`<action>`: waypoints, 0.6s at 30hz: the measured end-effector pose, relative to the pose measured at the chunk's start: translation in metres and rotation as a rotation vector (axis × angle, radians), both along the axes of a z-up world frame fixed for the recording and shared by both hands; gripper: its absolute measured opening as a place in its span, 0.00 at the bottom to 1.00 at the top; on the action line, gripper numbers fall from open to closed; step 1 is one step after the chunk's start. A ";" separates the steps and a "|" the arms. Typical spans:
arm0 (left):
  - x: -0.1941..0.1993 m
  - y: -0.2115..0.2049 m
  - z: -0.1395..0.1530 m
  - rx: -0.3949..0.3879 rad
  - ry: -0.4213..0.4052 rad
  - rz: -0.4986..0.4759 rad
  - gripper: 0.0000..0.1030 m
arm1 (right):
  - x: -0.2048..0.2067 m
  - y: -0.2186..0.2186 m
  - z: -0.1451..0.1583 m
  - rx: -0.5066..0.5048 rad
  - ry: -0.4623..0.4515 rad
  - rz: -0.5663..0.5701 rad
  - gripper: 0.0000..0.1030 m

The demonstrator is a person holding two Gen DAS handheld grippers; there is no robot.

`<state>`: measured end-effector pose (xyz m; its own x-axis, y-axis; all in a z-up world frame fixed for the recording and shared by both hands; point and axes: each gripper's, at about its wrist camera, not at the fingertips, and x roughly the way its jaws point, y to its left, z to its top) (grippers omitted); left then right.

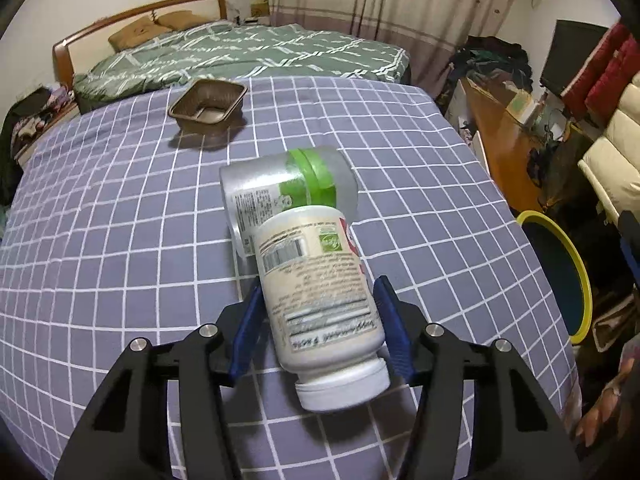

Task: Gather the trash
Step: 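Grasp the white supplement bottle with the left gripper and lift it, then carry the supplement bottle over the bin and open the left gripper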

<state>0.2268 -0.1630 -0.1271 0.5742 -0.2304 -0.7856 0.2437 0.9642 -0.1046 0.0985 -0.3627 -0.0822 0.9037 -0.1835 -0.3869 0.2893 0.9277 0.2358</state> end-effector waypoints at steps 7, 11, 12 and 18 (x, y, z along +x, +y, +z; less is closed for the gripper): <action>-0.020 -0.009 0.024 -0.007 -0.046 -0.068 0.50 | -0.007 -0.004 0.004 0.001 -0.003 0.000 0.65; -0.032 -0.027 0.040 -0.033 -0.073 -0.133 0.49 | -0.021 -0.013 0.009 -0.016 -0.016 -0.022 0.65; -0.034 -0.032 0.044 -0.039 -0.078 -0.150 0.49 | -0.026 -0.017 0.011 -0.024 -0.018 -0.032 0.65; -0.040 -0.074 0.057 -0.063 -0.096 -0.253 0.47 | -0.055 -0.044 0.017 -0.050 -0.031 -0.110 0.65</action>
<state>0.1873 -0.2374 -0.0704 0.5632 -0.4229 -0.7099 0.4877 0.8636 -0.1276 0.0438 -0.4068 -0.0657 0.8884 -0.3010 -0.3465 0.3836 0.9015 0.2005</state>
